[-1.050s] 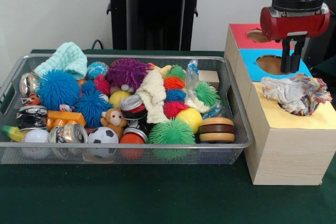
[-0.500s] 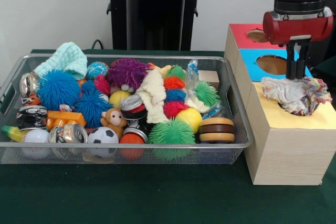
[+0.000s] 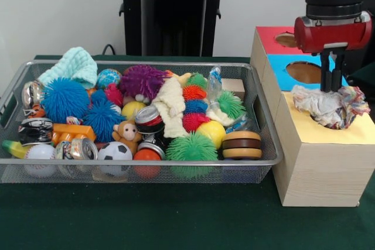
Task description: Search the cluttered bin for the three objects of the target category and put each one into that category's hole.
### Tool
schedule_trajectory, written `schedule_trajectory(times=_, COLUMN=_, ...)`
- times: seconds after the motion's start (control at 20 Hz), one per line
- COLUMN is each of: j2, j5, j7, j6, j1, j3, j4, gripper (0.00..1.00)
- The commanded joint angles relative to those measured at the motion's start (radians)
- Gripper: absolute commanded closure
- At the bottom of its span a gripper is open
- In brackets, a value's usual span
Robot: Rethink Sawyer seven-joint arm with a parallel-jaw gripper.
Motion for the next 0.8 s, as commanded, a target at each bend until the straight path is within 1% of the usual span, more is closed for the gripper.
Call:
schedule_trajectory(times=0.05, j2=0.054, j5=0.042, j7=0.218, j6=-0.006, j1=-0.001, j3=0.042, j4=0.074, gripper=1.00)
schedule_trajectory(times=0.45, j2=0.061, j5=0.046, j7=0.221, j6=0.032, j1=0.021, j3=0.020, j4=0.059, gripper=1.00)
schedule_trajectory(times=0.8, j2=0.068, j5=0.058, j7=0.228, j6=0.008, j1=0.022, j3=0.021, j4=0.064, gripper=1.00)
